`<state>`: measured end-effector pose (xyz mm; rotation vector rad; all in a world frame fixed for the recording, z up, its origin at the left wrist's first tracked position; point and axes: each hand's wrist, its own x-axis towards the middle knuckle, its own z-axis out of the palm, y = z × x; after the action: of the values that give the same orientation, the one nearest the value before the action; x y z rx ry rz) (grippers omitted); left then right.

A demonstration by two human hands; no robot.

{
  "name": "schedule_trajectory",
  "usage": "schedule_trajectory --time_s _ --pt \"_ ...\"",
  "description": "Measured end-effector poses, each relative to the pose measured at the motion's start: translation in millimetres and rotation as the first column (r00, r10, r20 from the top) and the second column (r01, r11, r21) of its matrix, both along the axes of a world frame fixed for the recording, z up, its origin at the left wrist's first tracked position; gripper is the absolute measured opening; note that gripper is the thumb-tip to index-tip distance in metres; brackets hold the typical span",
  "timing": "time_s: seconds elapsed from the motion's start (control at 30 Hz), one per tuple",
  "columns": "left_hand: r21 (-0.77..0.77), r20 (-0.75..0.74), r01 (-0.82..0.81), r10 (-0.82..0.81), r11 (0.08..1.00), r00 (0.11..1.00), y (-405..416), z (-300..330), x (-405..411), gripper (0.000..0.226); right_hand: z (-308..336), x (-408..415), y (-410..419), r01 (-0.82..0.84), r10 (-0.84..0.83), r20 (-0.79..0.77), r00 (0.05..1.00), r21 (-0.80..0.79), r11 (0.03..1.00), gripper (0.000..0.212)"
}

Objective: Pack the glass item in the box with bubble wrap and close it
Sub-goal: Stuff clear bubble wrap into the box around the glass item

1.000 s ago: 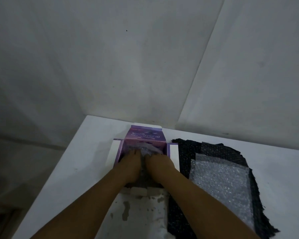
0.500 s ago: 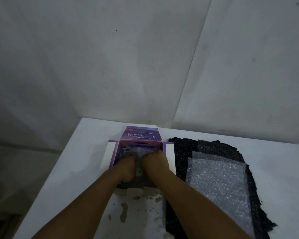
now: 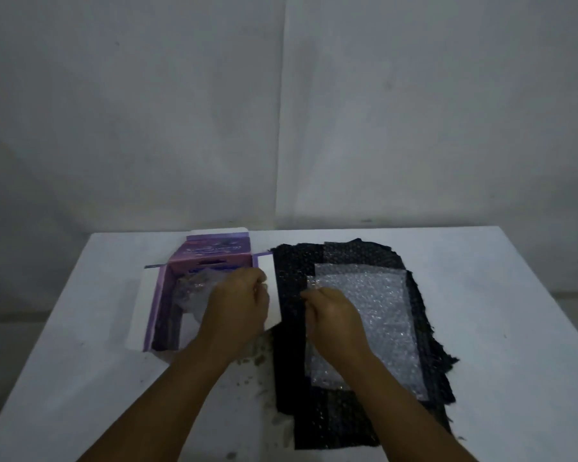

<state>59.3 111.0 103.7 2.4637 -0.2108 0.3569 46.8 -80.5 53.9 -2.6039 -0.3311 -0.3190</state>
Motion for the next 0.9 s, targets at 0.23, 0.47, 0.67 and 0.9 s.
schedule_trajectory --time_s 0.23,0.47,0.67,0.9 --pt "-0.060 -0.196 0.312 -0.318 0.948 0.928 -103.4 -53.4 -26.5 0.025 -48.5 -34.3 -103.0 0.155 -0.179 -0.231 0.956 -0.121 0.981 0.033" --pt "0.144 -0.443 0.426 -0.327 0.893 0.835 -133.2 -113.0 -43.3 0.038 -79.2 -37.2 -127.6 0.069 -0.197 -0.322 0.926 -0.370 0.927 0.067" --pt "0.436 -0.249 0.257 -0.159 0.862 0.955 -142.0 -108.5 -25.6 0.079 -73.6 -46.8 -121.3 0.112 -0.153 -0.138 0.978 -0.265 0.958 0.021" --pt "0.481 -0.174 0.397 -0.358 0.782 0.917 -134.0 -99.7 -9.7 0.027 -50.0 -55.7 -121.0 0.015 -0.038 -0.215 0.976 -0.109 0.994 0.027"
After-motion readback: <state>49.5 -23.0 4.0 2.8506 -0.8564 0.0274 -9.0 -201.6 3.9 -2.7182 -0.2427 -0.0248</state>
